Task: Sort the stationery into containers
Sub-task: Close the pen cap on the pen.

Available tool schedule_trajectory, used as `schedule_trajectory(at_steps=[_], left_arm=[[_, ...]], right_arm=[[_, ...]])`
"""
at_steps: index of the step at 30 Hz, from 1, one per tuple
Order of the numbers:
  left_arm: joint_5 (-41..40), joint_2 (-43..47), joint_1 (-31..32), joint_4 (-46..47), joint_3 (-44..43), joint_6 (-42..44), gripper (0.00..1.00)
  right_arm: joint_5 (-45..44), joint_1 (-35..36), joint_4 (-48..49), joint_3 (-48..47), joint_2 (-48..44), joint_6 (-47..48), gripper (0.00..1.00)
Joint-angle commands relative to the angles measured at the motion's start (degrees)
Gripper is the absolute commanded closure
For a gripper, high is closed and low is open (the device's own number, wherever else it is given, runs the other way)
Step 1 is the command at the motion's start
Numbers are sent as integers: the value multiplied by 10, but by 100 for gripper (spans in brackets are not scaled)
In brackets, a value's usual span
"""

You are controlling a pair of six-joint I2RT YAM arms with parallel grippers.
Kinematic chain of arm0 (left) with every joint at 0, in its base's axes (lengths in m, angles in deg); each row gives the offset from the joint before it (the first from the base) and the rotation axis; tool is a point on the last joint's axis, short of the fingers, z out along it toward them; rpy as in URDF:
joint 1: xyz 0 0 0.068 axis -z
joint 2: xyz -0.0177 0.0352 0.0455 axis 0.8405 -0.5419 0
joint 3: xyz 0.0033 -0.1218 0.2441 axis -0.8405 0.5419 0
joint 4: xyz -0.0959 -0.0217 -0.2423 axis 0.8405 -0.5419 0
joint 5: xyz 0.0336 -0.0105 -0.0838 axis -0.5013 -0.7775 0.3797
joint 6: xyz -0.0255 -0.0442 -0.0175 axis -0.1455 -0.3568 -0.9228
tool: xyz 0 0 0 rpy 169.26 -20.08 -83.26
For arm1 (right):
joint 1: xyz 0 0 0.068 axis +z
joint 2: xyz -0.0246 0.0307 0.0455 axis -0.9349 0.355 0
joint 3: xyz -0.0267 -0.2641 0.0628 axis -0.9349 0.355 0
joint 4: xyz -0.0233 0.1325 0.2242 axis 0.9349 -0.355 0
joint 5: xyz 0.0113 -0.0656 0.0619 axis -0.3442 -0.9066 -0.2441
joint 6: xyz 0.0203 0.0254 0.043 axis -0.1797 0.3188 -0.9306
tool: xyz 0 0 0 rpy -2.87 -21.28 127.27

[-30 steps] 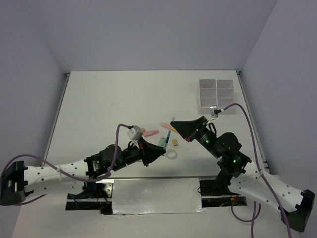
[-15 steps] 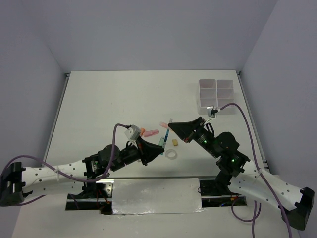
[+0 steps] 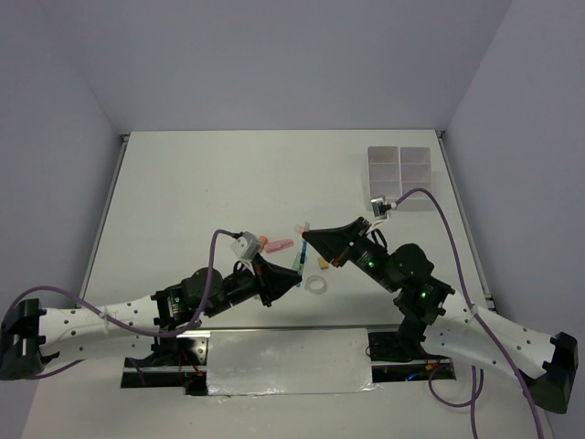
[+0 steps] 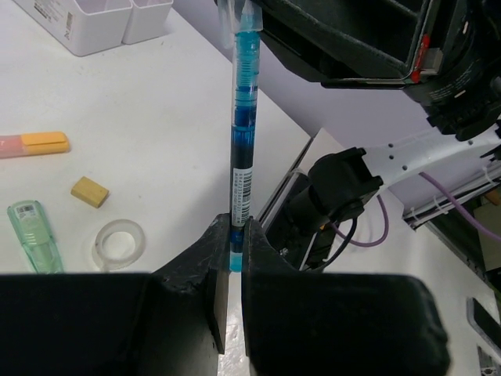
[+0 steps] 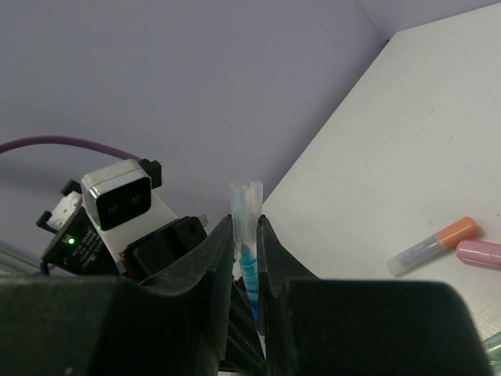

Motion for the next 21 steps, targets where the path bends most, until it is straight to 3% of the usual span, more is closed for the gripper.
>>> schedule_trajectory(at_steps=[1,11,21], left_arm=[[-15,2,1,17,-32,20,100],[-68,52,1,8,-10,11,100],[-68,49,-1,14,-11,19,100]], right_arm=[[-17,24,19,-19,11,38,100],[-32,26,22,-7,7,79,100],[31,32,81,-2,46,68,100]])
